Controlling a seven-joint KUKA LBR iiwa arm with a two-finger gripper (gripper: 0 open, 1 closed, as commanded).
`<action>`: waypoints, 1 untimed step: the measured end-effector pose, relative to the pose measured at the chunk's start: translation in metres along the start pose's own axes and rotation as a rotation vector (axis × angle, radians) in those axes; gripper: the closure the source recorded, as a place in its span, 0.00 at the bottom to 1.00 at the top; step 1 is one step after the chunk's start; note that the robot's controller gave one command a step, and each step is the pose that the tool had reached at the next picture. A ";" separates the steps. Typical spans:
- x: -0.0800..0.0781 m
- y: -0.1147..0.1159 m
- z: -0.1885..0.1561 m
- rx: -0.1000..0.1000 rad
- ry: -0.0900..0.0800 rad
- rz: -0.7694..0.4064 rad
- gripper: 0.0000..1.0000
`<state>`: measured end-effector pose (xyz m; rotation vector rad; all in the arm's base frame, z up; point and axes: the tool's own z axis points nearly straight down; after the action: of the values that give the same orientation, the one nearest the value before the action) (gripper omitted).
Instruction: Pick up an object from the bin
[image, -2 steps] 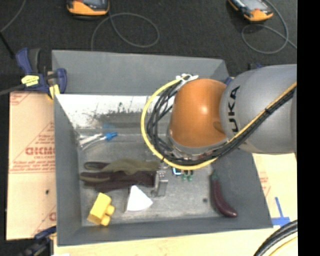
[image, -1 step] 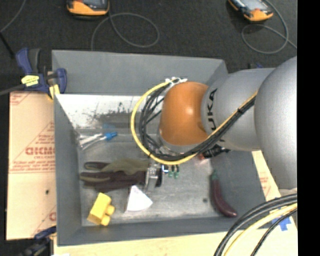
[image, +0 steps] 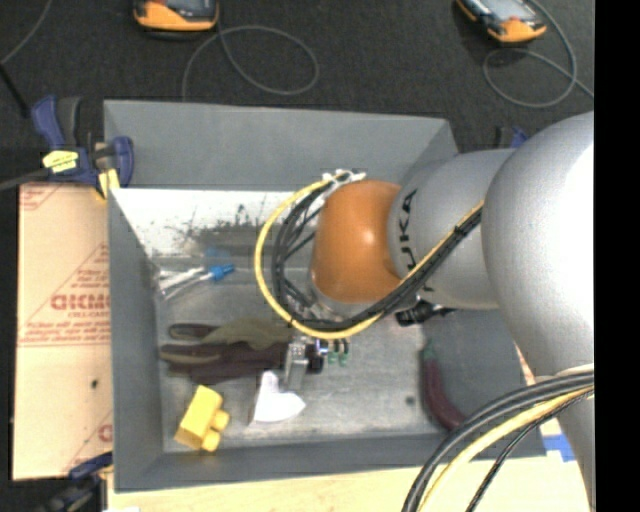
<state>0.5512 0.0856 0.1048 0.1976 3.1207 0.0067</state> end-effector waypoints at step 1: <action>-0.013 0.007 0.032 0.000 -0.002 0.039 1.00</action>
Offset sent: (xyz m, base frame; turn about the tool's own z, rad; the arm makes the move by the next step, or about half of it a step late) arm 0.0000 0.0000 0.0000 0.0000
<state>0.5657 0.0910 0.0727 0.2585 3.1145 0.0077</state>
